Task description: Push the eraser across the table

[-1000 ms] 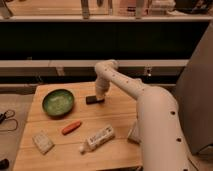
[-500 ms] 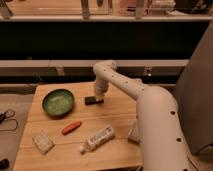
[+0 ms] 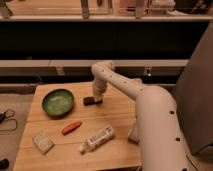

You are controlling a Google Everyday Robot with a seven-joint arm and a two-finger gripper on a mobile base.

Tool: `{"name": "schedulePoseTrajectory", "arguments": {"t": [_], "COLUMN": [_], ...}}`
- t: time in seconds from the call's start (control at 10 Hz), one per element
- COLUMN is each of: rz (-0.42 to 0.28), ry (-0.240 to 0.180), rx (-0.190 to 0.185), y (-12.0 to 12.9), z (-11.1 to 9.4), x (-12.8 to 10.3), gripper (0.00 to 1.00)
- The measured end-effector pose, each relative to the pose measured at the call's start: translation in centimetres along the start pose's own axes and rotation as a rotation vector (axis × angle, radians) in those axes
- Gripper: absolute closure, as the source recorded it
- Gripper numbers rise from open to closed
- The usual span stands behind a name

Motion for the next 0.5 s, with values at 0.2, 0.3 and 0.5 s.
{"name": "schedulePoseTrajectory", "arguments": {"t": [0.2,0.3,0.5], "rz": [-0.002,-0.009,-0.018], "ry": [0.001,0.001,-0.001], "rx": [-0.001,-0.005,-0.004], "y": [0.01,0.07,0.02], "z": [-0.02,0.27,0.3], "x": [-0.09,-0.39,-0.9], "gripper": [1.0,1.0,1.0]}}
